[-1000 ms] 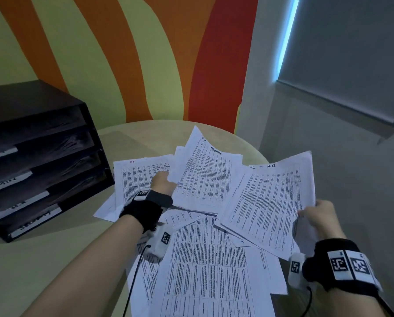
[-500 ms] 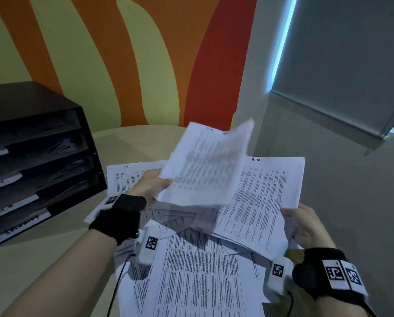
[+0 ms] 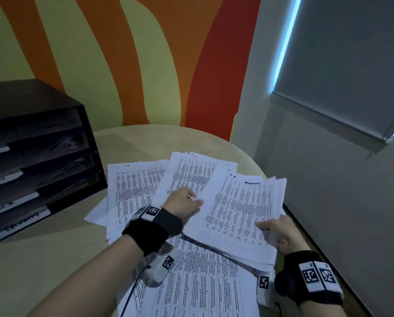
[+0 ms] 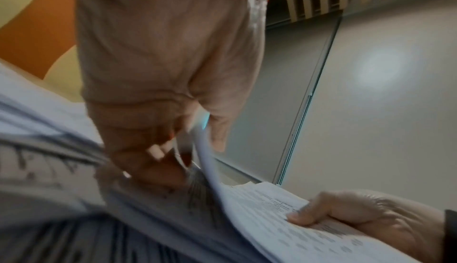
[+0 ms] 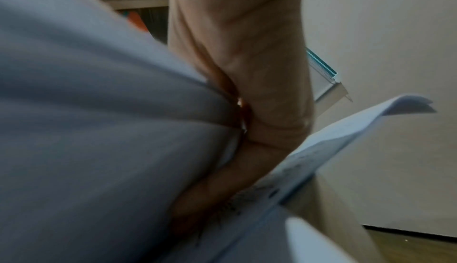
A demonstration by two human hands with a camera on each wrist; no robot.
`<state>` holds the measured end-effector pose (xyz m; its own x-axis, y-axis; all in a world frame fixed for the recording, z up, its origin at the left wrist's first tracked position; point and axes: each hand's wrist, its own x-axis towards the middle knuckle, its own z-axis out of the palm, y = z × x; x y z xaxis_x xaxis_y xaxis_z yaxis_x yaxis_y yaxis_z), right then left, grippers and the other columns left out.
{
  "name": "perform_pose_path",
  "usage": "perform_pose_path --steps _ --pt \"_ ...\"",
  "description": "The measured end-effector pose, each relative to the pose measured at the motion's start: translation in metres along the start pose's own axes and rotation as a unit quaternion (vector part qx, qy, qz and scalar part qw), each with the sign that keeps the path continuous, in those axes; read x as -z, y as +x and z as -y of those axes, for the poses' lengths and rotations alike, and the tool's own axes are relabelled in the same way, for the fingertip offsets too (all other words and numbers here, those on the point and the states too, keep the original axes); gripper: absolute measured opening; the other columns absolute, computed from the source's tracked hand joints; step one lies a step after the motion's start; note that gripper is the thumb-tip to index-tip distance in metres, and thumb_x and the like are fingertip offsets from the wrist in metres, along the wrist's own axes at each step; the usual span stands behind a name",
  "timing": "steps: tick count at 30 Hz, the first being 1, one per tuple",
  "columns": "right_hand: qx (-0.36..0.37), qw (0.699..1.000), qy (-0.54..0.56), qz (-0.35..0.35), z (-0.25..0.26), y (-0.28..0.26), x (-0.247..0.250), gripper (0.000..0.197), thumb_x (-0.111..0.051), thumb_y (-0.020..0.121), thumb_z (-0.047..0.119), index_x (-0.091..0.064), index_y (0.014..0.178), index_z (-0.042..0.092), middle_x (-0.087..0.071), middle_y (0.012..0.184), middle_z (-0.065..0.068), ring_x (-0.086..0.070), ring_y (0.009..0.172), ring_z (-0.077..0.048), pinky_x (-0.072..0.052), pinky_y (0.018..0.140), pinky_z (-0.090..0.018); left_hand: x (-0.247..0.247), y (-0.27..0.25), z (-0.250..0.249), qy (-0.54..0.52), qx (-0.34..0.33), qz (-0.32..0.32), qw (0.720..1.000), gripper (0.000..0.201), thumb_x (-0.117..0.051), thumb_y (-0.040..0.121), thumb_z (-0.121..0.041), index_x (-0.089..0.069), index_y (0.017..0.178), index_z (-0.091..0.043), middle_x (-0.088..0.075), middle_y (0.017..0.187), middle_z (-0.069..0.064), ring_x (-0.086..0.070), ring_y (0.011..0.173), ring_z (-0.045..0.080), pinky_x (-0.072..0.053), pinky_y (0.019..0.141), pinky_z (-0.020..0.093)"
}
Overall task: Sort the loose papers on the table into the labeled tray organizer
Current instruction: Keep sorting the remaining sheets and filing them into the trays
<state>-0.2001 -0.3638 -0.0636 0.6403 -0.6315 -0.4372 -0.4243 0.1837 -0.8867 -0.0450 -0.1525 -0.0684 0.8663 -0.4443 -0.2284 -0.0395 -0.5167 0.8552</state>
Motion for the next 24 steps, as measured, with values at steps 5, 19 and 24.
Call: perform_pose_path --steps 5,19,24 --pt "0.030 0.998 -0.005 -0.048 0.005 0.005 0.013 0.022 -0.059 0.085 -0.014 -0.059 0.106 -0.007 -0.066 0.093 -0.025 -0.063 0.076 -0.035 -0.054 0.064 -0.039 0.044 0.020 0.003 0.250 0.077 -0.110 0.959 0.094 -0.076 0.079 -0.039 -0.022 0.144 0.001 -0.034 0.143 0.022 -0.037 0.131 0.038 -0.040 0.105 0.045" --pt "0.061 0.995 0.068 -0.046 0.014 -0.005 0.041 0.017 -0.055 0.086 -0.017 -0.057 0.097 -0.005 -0.062 0.082 -0.020 -0.060 0.069 -0.031 -0.052 0.059 -0.036 0.059 0.032 0.020 0.153 0.043 -0.171 0.972 0.010 -0.064 0.077 -0.005 -0.061 0.067 -0.005 -0.063 0.075 0.010 -0.060 0.070 0.025 -0.044 0.055 0.031" --pt "0.052 0.994 0.085 -0.053 0.012 -0.003 0.049 0.026 -0.054 0.086 -0.019 -0.055 0.108 -0.006 -0.059 0.082 -0.019 -0.056 0.068 -0.028 -0.047 0.062 -0.039 0.097 0.015 0.010 0.235 0.090 -0.078 0.965 0.034 -0.074 0.070 -0.002 -0.047 0.051 -0.010 -0.044 0.054 0.004 -0.044 0.053 0.018 -0.030 0.047 0.019"
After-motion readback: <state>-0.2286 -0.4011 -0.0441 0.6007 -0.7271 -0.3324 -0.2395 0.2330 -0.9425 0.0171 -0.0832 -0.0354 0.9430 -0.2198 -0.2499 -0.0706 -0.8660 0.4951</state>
